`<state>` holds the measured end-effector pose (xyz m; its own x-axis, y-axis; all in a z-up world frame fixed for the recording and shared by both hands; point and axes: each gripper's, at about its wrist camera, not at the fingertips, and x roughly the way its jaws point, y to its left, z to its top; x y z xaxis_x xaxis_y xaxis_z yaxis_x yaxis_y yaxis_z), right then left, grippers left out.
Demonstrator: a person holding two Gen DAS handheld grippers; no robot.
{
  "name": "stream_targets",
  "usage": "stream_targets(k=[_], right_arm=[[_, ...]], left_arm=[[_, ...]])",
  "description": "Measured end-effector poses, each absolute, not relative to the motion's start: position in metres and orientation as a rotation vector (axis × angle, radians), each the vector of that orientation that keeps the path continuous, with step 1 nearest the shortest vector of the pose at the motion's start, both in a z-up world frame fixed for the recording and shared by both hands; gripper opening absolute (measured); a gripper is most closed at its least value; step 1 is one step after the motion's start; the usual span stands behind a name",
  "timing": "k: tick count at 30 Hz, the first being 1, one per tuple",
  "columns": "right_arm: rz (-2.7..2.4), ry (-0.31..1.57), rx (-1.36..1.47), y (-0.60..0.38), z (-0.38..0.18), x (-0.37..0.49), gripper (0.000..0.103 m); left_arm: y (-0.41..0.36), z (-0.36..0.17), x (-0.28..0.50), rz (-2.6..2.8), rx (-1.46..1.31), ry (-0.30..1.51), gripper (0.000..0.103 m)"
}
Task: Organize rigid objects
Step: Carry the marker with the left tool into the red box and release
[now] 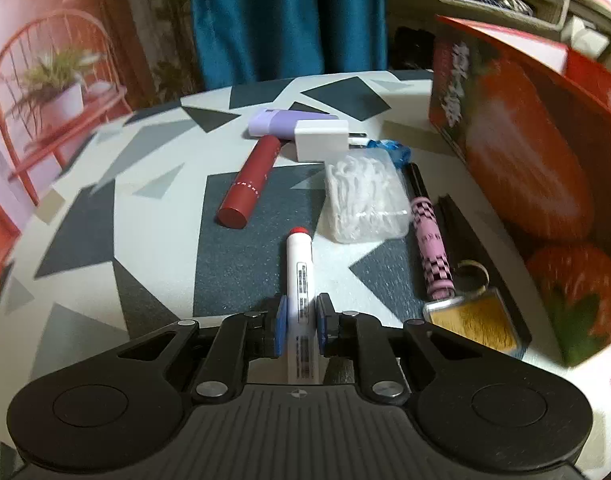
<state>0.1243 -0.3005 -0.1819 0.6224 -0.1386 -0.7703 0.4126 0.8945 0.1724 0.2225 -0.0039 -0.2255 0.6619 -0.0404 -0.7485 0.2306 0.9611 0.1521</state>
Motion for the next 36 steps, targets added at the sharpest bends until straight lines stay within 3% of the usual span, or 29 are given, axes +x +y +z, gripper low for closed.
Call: stream_targets(k=[9, 20, 28, 36], right_arm=[[-0.321, 0.838, 0.365, -0.302, -0.182, 0.123, 0.012], [-0.321, 0.840, 0.361, -0.301, -0.183, 0.124, 0.012], [-0.320, 0.840, 0.361, -0.301, -0.182, 0.124, 0.012], [-0.318, 0.847, 0.353, -0.301, -0.182, 0.125, 0.012]], left_arm=[[0.005, -0.214, 0.223, -0.186, 0.162, 0.873, 0.016], [-0.008, -0.154, 0.237, -0.243, 0.115, 0.738, 0.016], [-0.061, -0.104, 0.263, -0.395, 0.108, 0.632, 0.016], [-0.135, -0.112, 0.279, -0.571, 0.136, 0.662, 0.016]])
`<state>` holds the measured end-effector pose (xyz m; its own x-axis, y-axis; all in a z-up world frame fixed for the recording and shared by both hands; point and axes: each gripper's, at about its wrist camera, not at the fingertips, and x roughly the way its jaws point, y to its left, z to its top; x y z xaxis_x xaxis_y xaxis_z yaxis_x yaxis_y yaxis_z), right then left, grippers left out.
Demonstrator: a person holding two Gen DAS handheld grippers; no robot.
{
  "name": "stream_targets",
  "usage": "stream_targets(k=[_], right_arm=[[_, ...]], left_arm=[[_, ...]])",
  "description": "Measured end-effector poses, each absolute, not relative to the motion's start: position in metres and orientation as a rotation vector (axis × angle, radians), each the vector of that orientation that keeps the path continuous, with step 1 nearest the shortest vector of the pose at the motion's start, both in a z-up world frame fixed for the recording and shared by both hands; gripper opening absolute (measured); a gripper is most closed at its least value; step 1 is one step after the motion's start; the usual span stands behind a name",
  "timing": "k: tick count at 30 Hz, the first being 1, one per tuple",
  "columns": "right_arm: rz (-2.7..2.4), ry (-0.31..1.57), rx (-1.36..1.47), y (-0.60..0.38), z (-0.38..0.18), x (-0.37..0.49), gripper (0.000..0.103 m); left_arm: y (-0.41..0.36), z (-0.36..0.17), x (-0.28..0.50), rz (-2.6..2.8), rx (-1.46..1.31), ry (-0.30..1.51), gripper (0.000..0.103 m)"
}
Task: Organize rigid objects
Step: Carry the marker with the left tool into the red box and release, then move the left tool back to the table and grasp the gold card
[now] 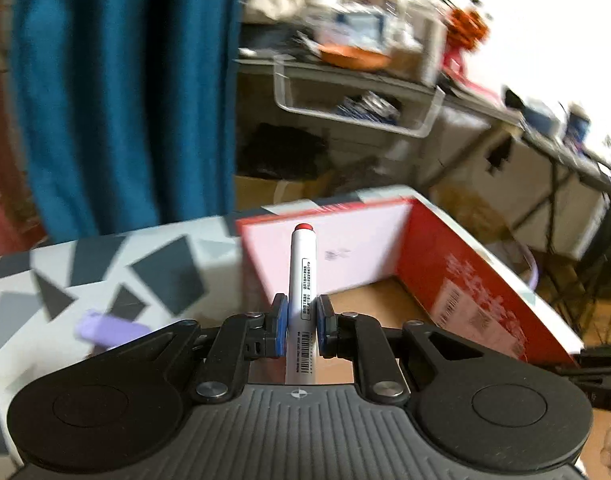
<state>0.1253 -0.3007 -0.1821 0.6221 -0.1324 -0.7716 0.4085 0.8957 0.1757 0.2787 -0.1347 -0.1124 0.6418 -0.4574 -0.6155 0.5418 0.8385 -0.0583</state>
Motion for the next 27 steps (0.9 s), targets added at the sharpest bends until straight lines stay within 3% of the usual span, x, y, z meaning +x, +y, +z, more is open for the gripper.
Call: stream_targets(k=[19, 21, 23, 27], right_arm=[[-0.300, 0.852, 0.353, -0.303, -0.182, 0.126, 0.013], [-0.297, 0.853, 0.352, -0.303, -0.182, 0.126, 0.013], [-0.293, 0.853, 0.351, -0.304, -0.182, 0.126, 0.013], [-0.290, 0.852, 0.346, -0.304, -0.182, 0.126, 0.013]], left_arm=[[-0.190, -0.148, 0.332, -0.562, 0.271, 0.739, 0.016], [-0.185, -0.144, 0.333, -0.597, 0.242, 0.722, 0.022], [-0.180, -0.140, 0.330, -0.619, 0.227, 0.704, 0.055], [-0.165, -0.126, 0.318, -0.615, 0.212, 0.654, 0.057]])
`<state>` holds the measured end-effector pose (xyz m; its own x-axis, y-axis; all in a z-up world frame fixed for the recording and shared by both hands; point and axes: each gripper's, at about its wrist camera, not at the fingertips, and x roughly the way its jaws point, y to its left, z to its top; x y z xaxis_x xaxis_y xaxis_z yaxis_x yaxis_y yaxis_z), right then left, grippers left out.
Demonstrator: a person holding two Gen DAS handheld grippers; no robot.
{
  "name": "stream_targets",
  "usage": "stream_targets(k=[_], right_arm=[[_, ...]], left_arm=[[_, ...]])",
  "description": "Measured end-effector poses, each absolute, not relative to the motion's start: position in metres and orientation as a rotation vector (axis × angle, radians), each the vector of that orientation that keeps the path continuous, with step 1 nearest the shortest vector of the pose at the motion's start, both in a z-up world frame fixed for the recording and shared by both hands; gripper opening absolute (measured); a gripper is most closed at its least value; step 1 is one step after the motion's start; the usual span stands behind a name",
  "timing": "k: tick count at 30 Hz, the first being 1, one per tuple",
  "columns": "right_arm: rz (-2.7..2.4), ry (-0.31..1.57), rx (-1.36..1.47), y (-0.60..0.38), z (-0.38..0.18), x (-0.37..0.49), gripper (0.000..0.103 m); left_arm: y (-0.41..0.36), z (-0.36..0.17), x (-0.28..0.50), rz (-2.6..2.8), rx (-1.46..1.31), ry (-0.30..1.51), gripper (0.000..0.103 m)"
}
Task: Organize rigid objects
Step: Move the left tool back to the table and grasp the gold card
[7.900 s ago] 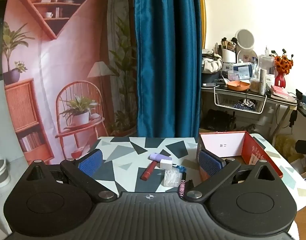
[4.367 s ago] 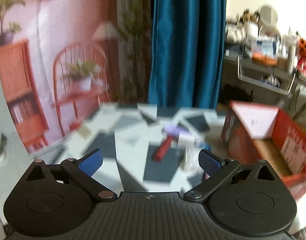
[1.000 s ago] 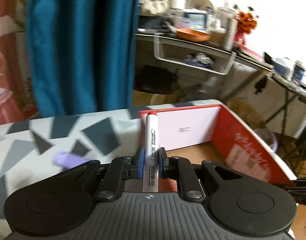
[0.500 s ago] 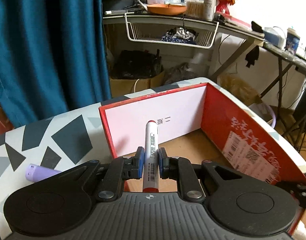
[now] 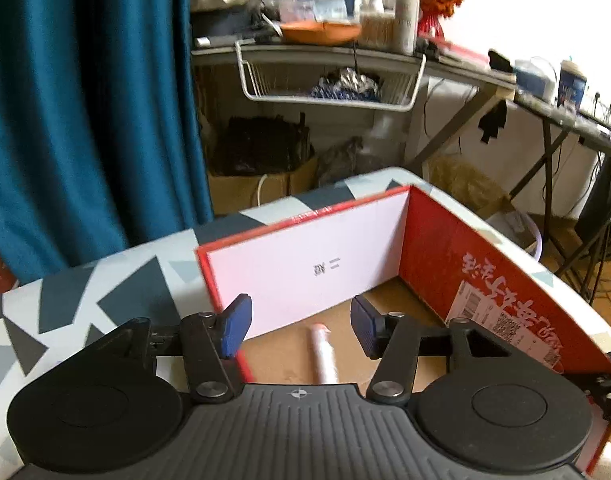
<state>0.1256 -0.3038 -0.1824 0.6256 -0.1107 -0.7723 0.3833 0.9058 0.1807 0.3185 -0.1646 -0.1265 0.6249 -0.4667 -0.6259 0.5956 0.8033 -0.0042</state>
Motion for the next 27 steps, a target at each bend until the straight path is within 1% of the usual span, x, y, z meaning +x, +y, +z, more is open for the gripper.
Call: stream_targets(k=[4, 10, 18, 21, 24, 27], right_arm=[[-0.290, 0.847, 0.348, -0.303, -0.183, 0.125, 0.013], [-0.281, 0.830, 0.380, -0.306, -0.184, 0.121, 0.014], [-0.284, 0.830, 0.375, -0.307, -0.184, 0.121, 0.014], [-0.284, 0.829, 0.378, -0.307, -0.184, 0.121, 0.014], [-0.283, 0.831, 0.375, -0.307, -0.184, 0.121, 0.014], [-0.282, 0.832, 0.372, -0.307, -0.184, 0.121, 0.014]], left_arm=[[-0.139, -0.113, 0.302, -0.549, 0.197, 0.631, 0.057], [-0.086, -0.116, 0.275, -0.438, 0.119, 0.691, 0.057], [-0.033, -0.170, 0.247, -0.346, 0.010, 0.850, 0.057], [-0.027, -0.189, 0.240, -0.360, -0.024, 0.913, 0.057], [-0.037, -0.204, 0.235, -0.388, 0.011, 0.944, 0.057], [-0.045, -0.218, 0.235, -0.419, 0.027, 0.978, 0.064]])
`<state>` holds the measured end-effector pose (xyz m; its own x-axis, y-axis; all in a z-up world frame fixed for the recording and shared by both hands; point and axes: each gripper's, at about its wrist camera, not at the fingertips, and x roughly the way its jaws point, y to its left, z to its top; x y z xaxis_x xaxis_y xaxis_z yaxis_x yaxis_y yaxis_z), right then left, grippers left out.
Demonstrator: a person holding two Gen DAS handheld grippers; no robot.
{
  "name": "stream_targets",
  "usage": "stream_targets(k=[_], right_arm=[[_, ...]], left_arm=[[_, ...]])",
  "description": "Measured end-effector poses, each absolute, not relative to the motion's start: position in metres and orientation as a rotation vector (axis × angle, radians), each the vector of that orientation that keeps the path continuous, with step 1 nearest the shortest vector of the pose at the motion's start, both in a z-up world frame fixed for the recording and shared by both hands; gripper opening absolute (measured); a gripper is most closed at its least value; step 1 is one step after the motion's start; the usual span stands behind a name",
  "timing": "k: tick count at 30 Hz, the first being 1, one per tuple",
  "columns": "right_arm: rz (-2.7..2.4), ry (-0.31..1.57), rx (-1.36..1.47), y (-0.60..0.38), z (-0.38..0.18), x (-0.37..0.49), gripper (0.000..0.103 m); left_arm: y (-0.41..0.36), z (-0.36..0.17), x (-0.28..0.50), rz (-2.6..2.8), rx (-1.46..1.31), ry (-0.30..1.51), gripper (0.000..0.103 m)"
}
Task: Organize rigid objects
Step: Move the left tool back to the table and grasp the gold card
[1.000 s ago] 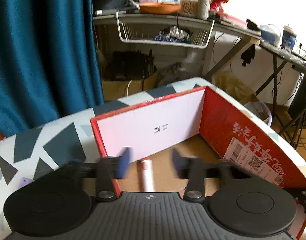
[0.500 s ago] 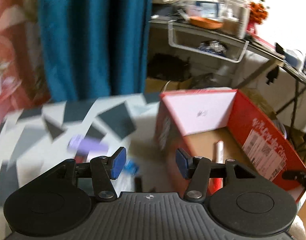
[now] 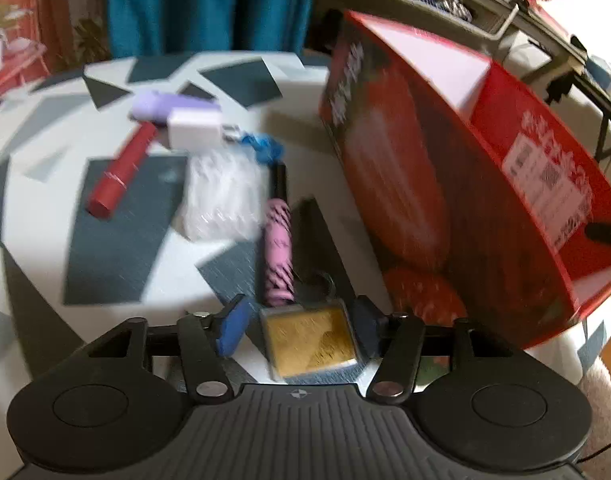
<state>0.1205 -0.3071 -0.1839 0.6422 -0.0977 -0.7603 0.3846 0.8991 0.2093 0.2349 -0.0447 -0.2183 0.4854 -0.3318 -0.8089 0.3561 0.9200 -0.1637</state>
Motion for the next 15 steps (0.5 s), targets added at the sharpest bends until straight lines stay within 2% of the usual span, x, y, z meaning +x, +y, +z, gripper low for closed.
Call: stream_targets(k=[4, 10, 13, 15], right_arm=[[-0.281, 0.832, 0.375, -0.307, -0.184, 0.121, 0.014], [-0.281, 0.833, 0.373, -0.307, -0.184, 0.120, 0.014], [-0.283, 0.833, 0.372, -0.307, -0.184, 0.120, 0.014], [-0.285, 0.834, 0.371, -0.306, -0.184, 0.121, 0.014]], left_arm=[[-0.053, -0.228, 0.223, -0.440, 0.079, 0.971, 0.075], [-0.063, -0.233, 0.216, -0.424, 0.202, 0.935, 0.075], [-0.070, -0.236, 0.208, -0.349, 0.276, 0.889, 0.085], [-0.068, -0.236, 0.208, -0.323, 0.253, 0.891, 0.085]])
